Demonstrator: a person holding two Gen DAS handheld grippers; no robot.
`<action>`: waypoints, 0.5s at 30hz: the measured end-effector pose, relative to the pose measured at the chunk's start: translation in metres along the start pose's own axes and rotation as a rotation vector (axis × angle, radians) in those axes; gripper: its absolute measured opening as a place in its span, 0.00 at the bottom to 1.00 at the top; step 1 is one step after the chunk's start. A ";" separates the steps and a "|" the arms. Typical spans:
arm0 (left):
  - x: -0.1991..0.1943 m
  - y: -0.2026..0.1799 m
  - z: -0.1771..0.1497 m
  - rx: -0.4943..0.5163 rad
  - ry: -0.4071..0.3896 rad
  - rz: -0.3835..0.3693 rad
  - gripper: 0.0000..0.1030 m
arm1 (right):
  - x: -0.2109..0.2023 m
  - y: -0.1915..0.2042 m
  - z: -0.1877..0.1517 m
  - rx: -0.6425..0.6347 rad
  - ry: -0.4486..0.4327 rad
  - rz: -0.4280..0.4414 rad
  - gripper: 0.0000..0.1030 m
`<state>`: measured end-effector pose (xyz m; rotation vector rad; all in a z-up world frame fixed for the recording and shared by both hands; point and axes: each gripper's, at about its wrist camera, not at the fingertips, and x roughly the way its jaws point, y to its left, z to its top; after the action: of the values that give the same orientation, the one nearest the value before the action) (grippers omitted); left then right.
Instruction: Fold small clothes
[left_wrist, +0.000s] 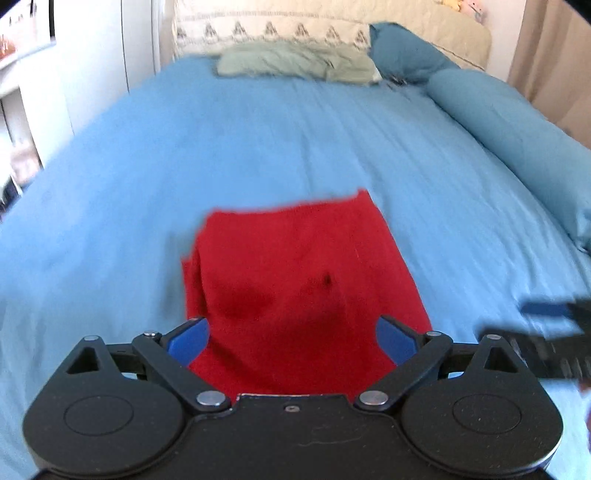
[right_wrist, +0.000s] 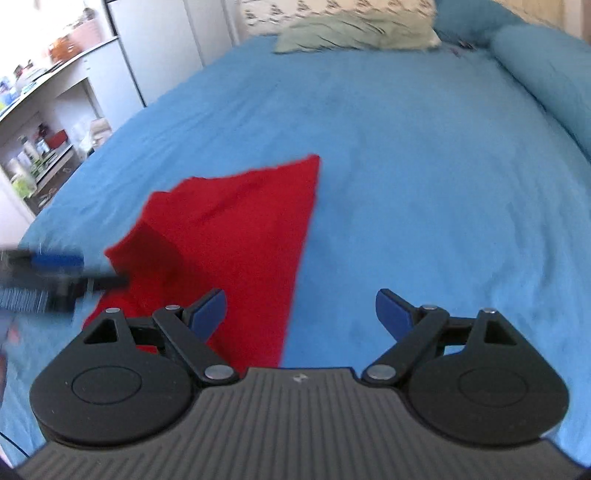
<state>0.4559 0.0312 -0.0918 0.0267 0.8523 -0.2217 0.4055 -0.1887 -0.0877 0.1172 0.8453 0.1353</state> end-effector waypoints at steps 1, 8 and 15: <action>0.003 0.000 0.006 0.002 -0.007 -0.005 0.95 | -0.001 -0.004 -0.003 0.000 0.000 0.000 1.00; 0.039 0.004 0.025 0.157 0.078 -0.102 0.52 | 0.005 -0.010 -0.002 0.005 0.018 0.033 1.00; 0.004 0.057 -0.012 0.188 0.163 -0.076 0.33 | 0.009 -0.005 -0.006 -0.010 0.039 0.086 1.00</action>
<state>0.4613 0.0872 -0.1069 0.1908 0.9933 -0.3742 0.4070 -0.1918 -0.0987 0.1415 0.8785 0.2230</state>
